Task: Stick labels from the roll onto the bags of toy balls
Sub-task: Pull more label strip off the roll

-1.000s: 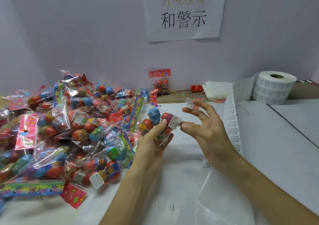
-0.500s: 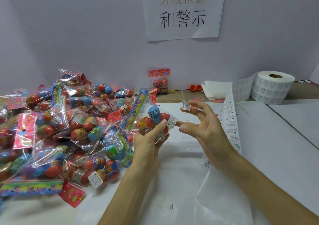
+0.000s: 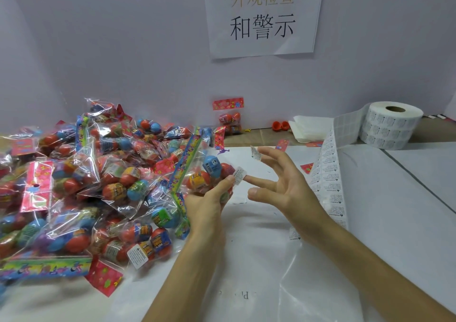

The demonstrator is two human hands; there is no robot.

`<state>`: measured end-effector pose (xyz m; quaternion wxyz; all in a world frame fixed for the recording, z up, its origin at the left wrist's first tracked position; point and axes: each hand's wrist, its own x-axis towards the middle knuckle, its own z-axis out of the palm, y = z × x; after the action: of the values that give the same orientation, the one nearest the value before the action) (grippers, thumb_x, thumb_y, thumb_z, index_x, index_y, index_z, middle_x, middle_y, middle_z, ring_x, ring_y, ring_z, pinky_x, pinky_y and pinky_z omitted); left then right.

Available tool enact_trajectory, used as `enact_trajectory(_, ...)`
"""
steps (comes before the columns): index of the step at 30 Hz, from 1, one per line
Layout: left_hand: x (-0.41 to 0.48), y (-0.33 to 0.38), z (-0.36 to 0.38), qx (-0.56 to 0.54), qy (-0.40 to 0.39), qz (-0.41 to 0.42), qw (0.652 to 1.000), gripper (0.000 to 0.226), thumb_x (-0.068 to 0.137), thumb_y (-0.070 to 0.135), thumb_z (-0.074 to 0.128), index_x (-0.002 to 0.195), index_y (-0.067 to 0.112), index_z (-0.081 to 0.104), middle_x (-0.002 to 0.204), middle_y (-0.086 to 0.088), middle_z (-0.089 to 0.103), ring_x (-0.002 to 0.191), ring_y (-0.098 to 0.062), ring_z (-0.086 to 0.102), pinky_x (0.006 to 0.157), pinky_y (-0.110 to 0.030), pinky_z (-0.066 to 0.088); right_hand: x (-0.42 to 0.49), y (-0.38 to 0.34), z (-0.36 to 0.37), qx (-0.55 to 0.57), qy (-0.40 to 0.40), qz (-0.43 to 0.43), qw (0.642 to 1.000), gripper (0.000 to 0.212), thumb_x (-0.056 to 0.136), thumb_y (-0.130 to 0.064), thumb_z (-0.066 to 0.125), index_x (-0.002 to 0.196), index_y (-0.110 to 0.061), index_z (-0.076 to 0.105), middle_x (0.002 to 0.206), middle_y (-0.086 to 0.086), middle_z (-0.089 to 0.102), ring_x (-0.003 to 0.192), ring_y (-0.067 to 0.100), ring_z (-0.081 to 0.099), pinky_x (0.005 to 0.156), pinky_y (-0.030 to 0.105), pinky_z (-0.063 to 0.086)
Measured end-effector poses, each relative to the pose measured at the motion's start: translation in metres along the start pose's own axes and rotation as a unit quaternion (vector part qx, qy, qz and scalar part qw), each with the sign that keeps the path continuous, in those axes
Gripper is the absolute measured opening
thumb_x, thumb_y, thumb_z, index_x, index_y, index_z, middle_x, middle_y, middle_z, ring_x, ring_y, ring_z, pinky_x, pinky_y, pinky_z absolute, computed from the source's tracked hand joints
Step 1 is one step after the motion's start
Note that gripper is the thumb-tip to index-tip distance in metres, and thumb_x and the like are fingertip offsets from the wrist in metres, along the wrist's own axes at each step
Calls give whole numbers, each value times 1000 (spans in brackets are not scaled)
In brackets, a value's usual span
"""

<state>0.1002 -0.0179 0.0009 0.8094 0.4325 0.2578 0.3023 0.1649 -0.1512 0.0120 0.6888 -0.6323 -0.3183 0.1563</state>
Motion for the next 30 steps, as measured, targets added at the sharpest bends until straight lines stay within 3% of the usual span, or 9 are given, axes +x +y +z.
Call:
enact_trajectory(3, 2, 2, -2, -15, -5, -15, 1000, 19, 84, -3, 75, 95, 13, 74, 86, 1, 80, 79, -13, 75, 73, -25, 59, 1, 1, -2, -114, 50, -17, 992, 70, 85, -10, 80, 136, -42, 44, 138, -31, 44, 121, 1, 60, 89, 21, 56)
enact_trajectory(6, 1, 3, -3, 16, -58, -27, 998, 26, 86, 3, 75, 109, 15, 70, 99, -2, 80, 90, -17, 76, 75, -26, 57, 6, 1, -11, -120, 93, -20, 988, 65, 84, -20, 81, 135, -39, 43, 131, -16, 57, 110, 3, 66, 88, 24, 56)
enact_trajectory(10, -7, -2, 3, 93, -123, -7, 988, 35, 79, 10, 84, 112, 15, 72, 104, -7, 79, 97, -22, 76, 76, -28, 57, 8, -1, -14, -68, 87, -12, 994, 69, 75, -38, 79, 135, -33, 46, 110, -6, 73, 100, 6, 70, 78, 16, 54)
enact_trajectory(12, -9, -3, 4, 119, -151, 7, 981, 43, 71, 19, 84, 112, 14, 73, 103, -9, 79, 98, -25, 76, 78, -30, 57, 8, 1, -13, -74, 87, -21, 993, 66, 79, -30, 82, 134, -32, 47, 99, -8, 74, 95, 7, 71, 77, 16, 53)
enact_trajectory(16, -10, -1, 4, 116, -173, -5, 978, 31, 80, 12, 83, 108, 19, 73, 102, -9, 79, 92, -23, 76, 72, -24, 56, 11, 2, -17, -67, 95, -26, 993, 60, 81, -15, 82, 130, -28, 50, 87, -2, 75, 85, 12, 71, 74, 28, 57)
enact_trajectory(20, -9, 1, 3, 90, -194, -32, 976, 38, 72, 22, 79, 109, 21, 70, 101, -9, 78, 92, -23, 75, 74, -25, 54, 12, 1, -18, -2, 82, -18, 996, 52, 83, -7, 79, 126, -24, 54, 78, 1, 73, 77, 14, 70, 65, 23, 54)
enact_trajectory(23, -10, 1, 4, 87, -207, -41, 974, 55, 73, 25, 77, 125, 12, 64, 103, -8, 78, 90, -20, 75, 79, -28, 54, 12, 1, -20, 42, 90, -13, 995, 42, 88, -1, 73, 123, -19, 57, 72, 2, 69, 70, 13, 68, 63, 22, 54)
enact_trajectory(27, -11, 1, 4, 96, -215, -38, 971, 56, 73, 23, 85, 123, 8, 66, 102, -8, 78, 87, -18, 75, 80, -30, 51, 12, 0, -19, 36, 99, -10, 994, 37, 92, -3, 70, 122, -18, 57, 80, 10, 70, 76, 19, 69, 65, 28, 56)
enact_trajectory(30, -11, 1, 3, 102, -209, -31, 972, 53, 72, 26, 84, 120, 10, 68, 95, -4, 76, 85, -15, 74, 78, -29, 50, 11, 0, -18, 13, 73, -8, 997, 45, 87, -11, 76, 126, -21, 55, 80, -3, 70, 77, 15, 71, 63, 27, 56)
